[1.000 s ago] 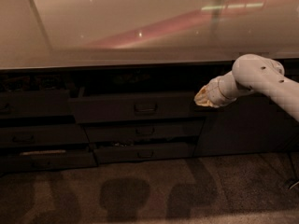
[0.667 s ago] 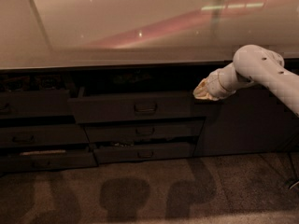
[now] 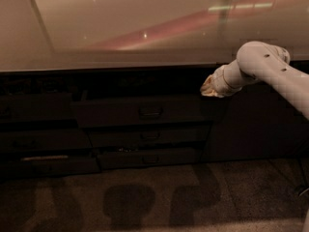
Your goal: Open top drawer
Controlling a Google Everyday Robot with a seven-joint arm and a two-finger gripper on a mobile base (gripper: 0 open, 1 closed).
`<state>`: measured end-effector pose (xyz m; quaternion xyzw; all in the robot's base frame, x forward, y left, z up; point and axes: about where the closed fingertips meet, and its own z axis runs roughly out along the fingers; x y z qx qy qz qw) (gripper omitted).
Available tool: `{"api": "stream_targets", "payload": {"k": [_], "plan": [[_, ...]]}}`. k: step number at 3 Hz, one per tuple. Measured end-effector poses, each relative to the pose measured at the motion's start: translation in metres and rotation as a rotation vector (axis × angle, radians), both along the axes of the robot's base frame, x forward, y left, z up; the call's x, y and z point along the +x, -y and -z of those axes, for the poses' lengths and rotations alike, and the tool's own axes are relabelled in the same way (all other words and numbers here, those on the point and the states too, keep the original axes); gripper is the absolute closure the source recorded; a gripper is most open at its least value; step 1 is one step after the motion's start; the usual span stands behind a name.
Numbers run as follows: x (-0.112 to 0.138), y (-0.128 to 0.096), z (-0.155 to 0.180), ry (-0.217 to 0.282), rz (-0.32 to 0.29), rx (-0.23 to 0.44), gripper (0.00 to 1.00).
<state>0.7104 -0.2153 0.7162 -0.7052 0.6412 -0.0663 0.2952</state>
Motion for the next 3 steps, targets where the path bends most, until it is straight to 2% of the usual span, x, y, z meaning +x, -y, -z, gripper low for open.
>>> {"api": "stream_targets", "payload": {"k": [1,3], "plan": [[0.004,-0.002,0.003,-0.007,0.004,-0.007,1.00],[0.034,0.010,0.034,-0.086,0.046,-0.025,1.00]]}}
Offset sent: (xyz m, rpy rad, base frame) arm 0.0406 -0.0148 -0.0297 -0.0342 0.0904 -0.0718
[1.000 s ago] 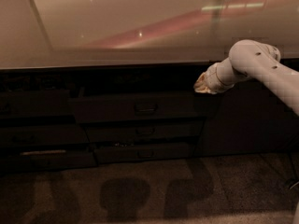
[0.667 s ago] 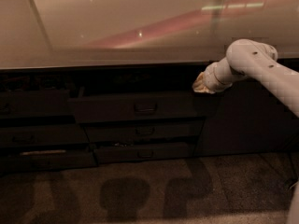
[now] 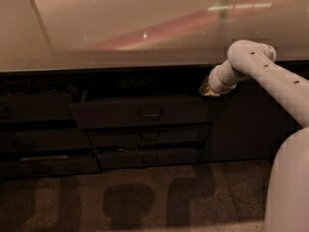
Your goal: Open top drawer
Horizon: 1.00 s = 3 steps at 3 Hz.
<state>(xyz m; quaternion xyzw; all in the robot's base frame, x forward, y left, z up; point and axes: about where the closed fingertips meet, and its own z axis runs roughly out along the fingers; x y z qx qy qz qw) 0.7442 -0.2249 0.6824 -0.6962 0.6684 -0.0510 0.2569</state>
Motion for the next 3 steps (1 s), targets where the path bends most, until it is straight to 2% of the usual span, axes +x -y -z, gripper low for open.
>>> {"api": "stream_targets", "payload": {"k": [1,2,3], "plan": [[0.000,0.000,0.000,0.000,0.000,0.000,1.00],[-0.023,-0.002,0.012,-0.017,-0.025,0.018,1.00],[-0.023,-0.002,0.011,-0.017,-0.025,0.018,1.00]]}}
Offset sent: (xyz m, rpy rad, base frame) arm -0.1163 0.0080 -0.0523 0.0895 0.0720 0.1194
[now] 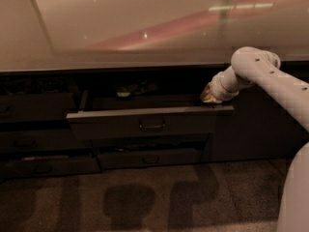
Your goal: Open top drawer
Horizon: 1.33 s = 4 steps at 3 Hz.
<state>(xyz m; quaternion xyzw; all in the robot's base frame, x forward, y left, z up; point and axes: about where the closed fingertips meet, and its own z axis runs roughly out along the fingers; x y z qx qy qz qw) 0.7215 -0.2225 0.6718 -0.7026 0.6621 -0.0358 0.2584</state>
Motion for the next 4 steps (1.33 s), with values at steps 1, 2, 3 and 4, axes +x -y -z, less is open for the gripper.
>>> {"api": "stream_targets", "payload": {"k": [1,2,3,4], "plan": [[-0.025,0.000,0.010,-0.005,-0.010,0.006,1.00],[-0.082,0.007,0.004,0.054,-0.027,0.025,1.00],[-0.082,0.007,0.003,0.055,-0.027,0.025,1.00],[-0.082,0.007,0.003,0.055,-0.027,0.025,0.82]]}}
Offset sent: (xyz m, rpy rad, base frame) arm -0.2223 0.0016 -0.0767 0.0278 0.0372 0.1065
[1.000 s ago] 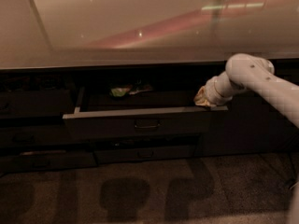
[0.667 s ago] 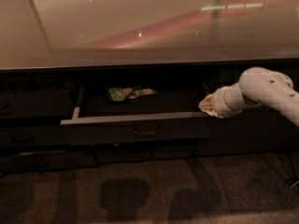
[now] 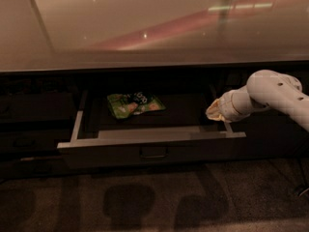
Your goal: Open top drawer
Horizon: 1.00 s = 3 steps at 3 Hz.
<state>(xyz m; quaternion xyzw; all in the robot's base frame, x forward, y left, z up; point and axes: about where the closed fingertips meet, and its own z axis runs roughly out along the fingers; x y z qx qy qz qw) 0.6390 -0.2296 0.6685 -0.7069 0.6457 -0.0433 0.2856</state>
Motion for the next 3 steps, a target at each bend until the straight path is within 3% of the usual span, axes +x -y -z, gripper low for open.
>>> {"api": "stream_targets", "payload": {"k": [3], "plan": [[0.0000,-0.0001,0.0001,0.000,0.000,0.000,0.11]]}}
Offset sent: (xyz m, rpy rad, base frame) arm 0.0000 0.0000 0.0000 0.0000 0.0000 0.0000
